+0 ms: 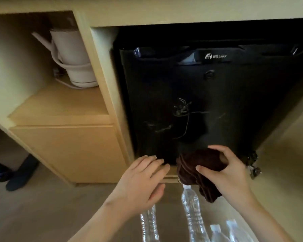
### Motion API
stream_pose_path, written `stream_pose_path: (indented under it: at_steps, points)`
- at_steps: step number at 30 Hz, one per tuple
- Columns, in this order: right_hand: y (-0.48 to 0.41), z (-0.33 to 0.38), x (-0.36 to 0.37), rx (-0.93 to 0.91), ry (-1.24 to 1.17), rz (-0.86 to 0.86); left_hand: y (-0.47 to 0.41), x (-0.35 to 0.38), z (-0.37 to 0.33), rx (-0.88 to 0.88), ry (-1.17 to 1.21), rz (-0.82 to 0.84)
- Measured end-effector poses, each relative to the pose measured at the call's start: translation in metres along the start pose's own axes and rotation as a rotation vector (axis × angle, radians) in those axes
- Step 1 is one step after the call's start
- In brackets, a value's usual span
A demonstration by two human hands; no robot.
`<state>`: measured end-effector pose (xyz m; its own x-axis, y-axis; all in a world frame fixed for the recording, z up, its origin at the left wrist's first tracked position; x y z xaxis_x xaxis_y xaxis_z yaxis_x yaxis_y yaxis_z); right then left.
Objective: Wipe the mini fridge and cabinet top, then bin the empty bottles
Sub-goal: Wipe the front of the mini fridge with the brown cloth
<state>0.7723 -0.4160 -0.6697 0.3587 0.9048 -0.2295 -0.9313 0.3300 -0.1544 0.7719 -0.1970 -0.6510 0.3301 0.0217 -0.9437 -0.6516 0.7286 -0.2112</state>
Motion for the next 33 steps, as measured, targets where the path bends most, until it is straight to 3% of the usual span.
stream_pose_path:
  at_steps: [4,9,15,18,21,24,29,33]
  points:
    - [-0.006,0.023,-0.004,-0.030,-0.004,-0.001,-0.016,-0.029,0.012,-0.004,0.009,-0.053]
    - [-0.022,0.086,-0.014,-0.145,0.049,0.004,-0.058,-0.088,0.042,-0.014,0.004,-0.279]
    - [-0.051,0.178,-0.022,-0.503,0.085,0.042,-0.101,-0.139,0.072,-0.082,0.026,-0.684]
    - [-0.068,0.201,-0.024,-0.674,0.074,-0.001,-0.110,-0.147,0.091,-0.184,-0.036,-0.786]
    - [-0.081,0.198,-0.020,-0.803,0.053,-0.103,-0.114,-0.139,0.104,-0.262,-0.126,-0.765]
    - [-0.093,0.176,-0.017,-0.803,0.003,-0.234,-0.112,-0.130,0.113,-0.310,-0.183,-0.767]
    - [-0.092,0.162,-0.017,-0.837,0.253,-0.618,-0.108,-0.123,0.122,-0.340,-0.250,-0.749]
    - [-0.096,0.159,-0.014,-0.731,0.344,-0.776,-0.103,-0.124,0.129,-0.369,-0.282,-0.724]
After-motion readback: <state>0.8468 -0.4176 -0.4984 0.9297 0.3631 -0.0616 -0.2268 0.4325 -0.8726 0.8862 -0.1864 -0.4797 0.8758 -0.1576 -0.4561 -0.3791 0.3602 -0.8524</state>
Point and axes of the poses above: each hand's wrist, its own y-axis away from the middle knuckle, its own x-axis out of the palm, z = x × y, the point moved 9 cm from there along -y, towards the middle knuckle, and after that the axes turned 10 degrees about -y, right-handed, at the moved point
